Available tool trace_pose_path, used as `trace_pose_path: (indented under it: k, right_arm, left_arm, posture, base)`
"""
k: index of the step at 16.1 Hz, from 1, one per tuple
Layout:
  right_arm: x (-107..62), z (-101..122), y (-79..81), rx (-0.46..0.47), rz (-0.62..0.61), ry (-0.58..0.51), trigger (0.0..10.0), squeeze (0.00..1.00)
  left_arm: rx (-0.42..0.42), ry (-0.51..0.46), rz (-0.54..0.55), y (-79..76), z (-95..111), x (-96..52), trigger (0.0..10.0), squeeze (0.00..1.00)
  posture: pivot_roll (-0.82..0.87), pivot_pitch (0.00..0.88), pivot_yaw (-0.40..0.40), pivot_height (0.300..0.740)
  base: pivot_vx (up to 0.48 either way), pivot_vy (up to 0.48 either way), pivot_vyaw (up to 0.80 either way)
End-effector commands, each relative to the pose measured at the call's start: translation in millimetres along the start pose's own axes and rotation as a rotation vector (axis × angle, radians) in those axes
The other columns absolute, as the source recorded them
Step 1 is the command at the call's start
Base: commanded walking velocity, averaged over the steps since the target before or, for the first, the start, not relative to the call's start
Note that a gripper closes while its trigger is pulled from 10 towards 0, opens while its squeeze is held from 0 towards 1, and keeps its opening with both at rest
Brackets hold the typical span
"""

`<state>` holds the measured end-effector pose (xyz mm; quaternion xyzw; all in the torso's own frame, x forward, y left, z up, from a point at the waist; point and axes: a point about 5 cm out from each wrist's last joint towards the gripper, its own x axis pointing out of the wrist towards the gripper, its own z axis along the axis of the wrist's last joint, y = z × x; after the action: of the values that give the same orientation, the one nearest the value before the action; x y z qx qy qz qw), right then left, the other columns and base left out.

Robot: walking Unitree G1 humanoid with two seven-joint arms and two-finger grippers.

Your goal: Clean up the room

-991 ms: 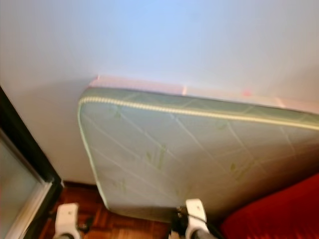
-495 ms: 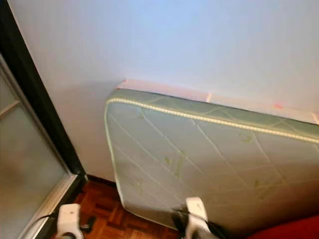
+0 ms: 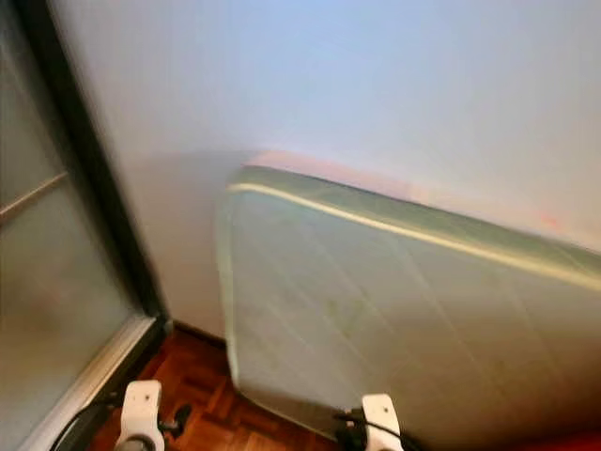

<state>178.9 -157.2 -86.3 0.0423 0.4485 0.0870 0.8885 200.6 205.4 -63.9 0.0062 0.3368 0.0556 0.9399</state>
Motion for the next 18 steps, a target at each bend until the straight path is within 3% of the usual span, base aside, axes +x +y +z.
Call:
trace_pose_path:
  k: [1, 7, 12, 18]
  right_arm:
    - [1.1, 5, 0.0, -0.006, -0.004, -0.013, 10.0, 0.00]
    - [0.9, 3, 0.6, 0.003, -0.006, -0.007, 10.0, 0.00]
    - [-3.4, -6, -8.0, 0.025, -0.006, 0.012, 10.0, 0.00]
    - [-2.9, -6, -3.7, 0.013, 0.040, 0.024, 10.0, 0.00]
  left_arm:
    - [-0.003, 0.030, -0.001, -0.5, -8, -2.4, 10.0, 0.00]
    - [-0.003, 0.034, -0.002, 0.1, -9, -3.2, 10.0, 0.00]
    - [-0.005, 0.033, -0.007, -0.2, -10, -3.6, 10.0, 0.00]
    - [-0.007, 0.047, -0.013, -1.3, -14, -5.3, 10.0, 0.00]
  posture:
    - [0.18, 0.000, -0.127, 0.740]
    - [0.18, 0.000, -0.125, 0.740]
    - [0.18, 0.000, -0.125, 0.740]
    - [0.19, 0.000, -0.126, 0.740]
  base:
    - [0.000, 0.000, 0.80]
    - [0.000, 0.000, 0.80]
    - [0.000, 0.000, 0.00]
    - [0.000, 0.000, 0.00]
